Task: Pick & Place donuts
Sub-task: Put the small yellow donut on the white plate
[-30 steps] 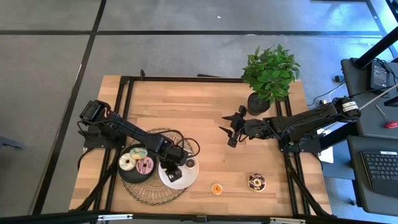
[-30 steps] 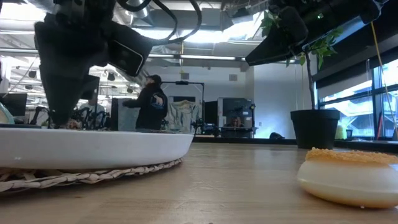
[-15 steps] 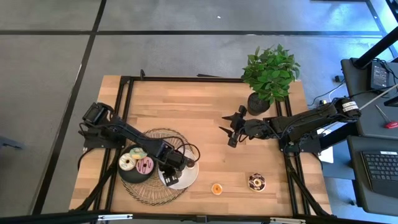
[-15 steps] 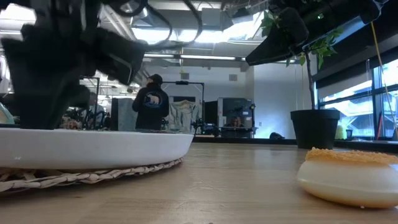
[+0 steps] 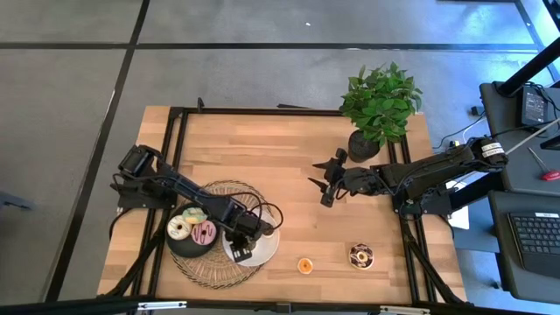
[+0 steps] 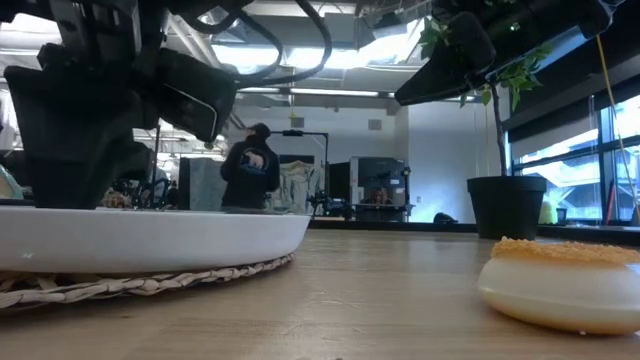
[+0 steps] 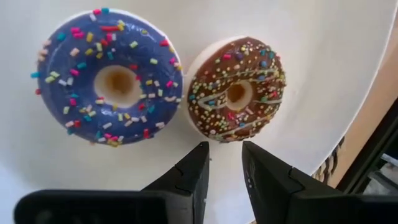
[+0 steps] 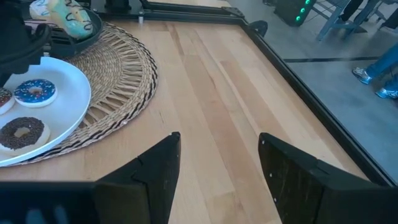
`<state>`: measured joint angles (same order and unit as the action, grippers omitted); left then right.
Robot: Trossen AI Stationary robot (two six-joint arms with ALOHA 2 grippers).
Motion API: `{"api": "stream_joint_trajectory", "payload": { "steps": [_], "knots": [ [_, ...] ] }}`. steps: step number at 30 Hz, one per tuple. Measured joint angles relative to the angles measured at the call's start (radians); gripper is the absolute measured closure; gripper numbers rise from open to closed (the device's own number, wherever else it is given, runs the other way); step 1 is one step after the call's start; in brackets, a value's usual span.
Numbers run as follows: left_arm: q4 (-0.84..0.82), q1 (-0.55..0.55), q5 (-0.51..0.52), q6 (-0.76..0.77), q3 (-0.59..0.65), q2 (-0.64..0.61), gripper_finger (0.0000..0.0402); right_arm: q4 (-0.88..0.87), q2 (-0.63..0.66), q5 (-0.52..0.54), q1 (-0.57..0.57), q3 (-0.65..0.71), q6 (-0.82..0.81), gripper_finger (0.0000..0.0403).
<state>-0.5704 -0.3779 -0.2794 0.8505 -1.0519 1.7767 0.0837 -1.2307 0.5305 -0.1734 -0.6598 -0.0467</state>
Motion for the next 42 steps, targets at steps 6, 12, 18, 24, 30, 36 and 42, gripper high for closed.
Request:
{"api": "stream_joint_trajectory", "payload": {
  "steps": [6, 12, 18, 24, 30, 36, 42],
  "knots": [
    [-0.007, 0.000, -0.020, -0.086, -0.062, 0.000, 0.0308, -0.032, 0.000, -0.086, 0.000, 0.000, 0.001, 0.0186],
    [0.003, 0.001, 0.019, -0.275, -0.147, -0.010, 0.0308, -0.125, 0.000, -0.314, 0.000, 0.000, 0.002, 0.0186],
    [0.069, 0.011, 0.154, -0.389, -0.155, -0.011, 0.0309, -0.276, 0.000, -0.459, -0.039, 0.000, -0.111, 0.0186],
    [0.102, 0.020, 0.240, -0.508, -0.155, -0.011, 0.0307, -0.343, -0.006, -0.345, -0.098, 0.000, -0.172, 0.0186],
    [0.131, 0.021, 0.315, -0.568, -0.155, -0.011, 0.0311, -0.240, -0.006, -0.330, -0.114, 0.000, -0.035, 0.0186],
    [0.283, 0.021, 0.387, -0.589, -0.155, -0.011, 0.0304, -0.163, -0.006, -0.288, -0.114, 0.000, 0.002, 0.0186],
    [0.365, 0.023, 0.437, -0.674, -0.155, -0.011, 0.0301, -0.160, -0.006, -0.295, -0.114, 0.000, -0.106, 0.0186]
  ]
}}
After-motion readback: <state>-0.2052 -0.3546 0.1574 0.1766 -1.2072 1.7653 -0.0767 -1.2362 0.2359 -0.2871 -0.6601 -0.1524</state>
